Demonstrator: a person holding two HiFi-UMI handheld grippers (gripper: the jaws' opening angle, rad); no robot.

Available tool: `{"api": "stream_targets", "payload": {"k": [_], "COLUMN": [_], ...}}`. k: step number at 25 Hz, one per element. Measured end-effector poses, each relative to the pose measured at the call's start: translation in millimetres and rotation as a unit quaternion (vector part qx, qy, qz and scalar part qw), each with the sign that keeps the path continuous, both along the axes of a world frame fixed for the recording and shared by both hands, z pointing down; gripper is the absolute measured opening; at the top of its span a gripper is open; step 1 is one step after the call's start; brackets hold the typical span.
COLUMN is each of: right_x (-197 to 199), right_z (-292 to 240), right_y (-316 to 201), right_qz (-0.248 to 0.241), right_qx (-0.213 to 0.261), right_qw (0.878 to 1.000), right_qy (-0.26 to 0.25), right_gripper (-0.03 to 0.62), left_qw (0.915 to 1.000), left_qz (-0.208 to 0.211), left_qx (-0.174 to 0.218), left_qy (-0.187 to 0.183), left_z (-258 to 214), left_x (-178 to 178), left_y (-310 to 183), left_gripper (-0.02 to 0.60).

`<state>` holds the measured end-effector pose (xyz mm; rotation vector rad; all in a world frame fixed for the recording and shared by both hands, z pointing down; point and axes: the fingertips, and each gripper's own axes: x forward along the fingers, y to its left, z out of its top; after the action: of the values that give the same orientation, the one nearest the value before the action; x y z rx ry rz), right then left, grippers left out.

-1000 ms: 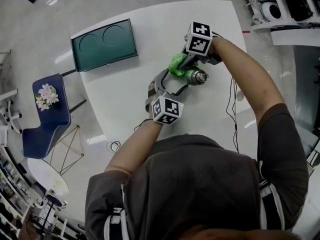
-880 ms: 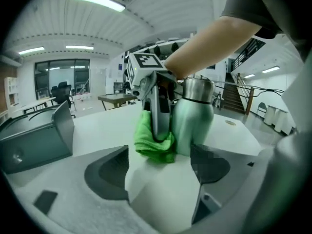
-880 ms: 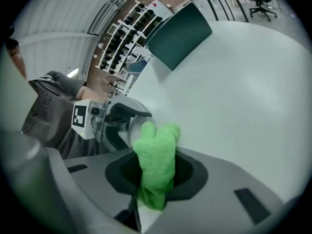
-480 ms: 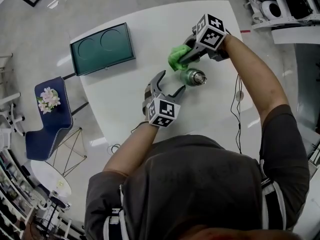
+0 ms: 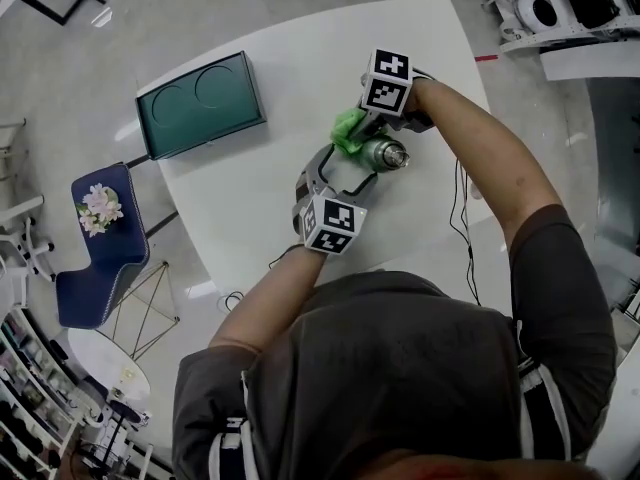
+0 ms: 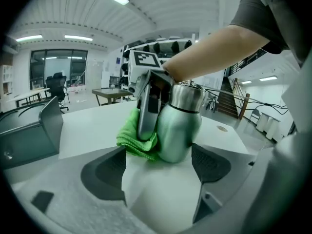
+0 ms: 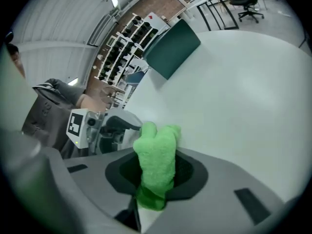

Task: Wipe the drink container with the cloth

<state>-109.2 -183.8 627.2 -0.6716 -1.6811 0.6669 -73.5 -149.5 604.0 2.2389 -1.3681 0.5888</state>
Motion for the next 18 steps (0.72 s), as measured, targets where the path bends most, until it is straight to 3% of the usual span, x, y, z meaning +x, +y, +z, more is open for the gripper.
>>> {"api": "stream_targets", "payload": {"k": [3, 6, 8, 10, 12, 14, 18], "right_x": [-2, -11, -18, -10, 14, 43, 78], "right_z": [13, -1, -40, -92, -132, -152, -165], "right_y": [-2, -19, -46, -65, -67, -58, -39], "right_qz": [0.007, 0.049, 0.146, 0.238, 0.275, 0.284, 0.355], "right_qx": [0.026, 0.057, 0.071, 0.076, 0.097, 0.137, 0.164], "right_qw": [1.000, 0.995, 0.978, 0.946, 0.924, 0.914, 0.879], "right_qy": [-0.003, -0.060, -0.132, -0.205, -0.246, -0.257, -0.273], "right_gripper": [0.088, 0.089, 0.089, 0.089, 0.089, 0.089, 0.091], "left_qw": [1.0000, 1.0000, 0.9996, 0.9953, 0.9840, 0.9686, 0.9407], "left_qz": [-0.001, 0.001, 0.027, 0.092, 0.172, 0.239, 0.324], "left_qx": [-0.002, -0.002, 0.007, 0.026, 0.047, 0.067, 0.078], "left_qy": [0.001, -0.001, 0.004, 0.015, 0.010, -0.017, -0.065], "left_z": [3, 4, -1, -9, -15, -16, -7], "left_x": [-3, -4, -1, 8, 16, 22, 30], "left_y": [-1, 0, 2, 4, 4, -1, -13], "left_gripper": [0.393, 0.393, 0.392, 0.393, 0.393, 0.393, 0.391]}}
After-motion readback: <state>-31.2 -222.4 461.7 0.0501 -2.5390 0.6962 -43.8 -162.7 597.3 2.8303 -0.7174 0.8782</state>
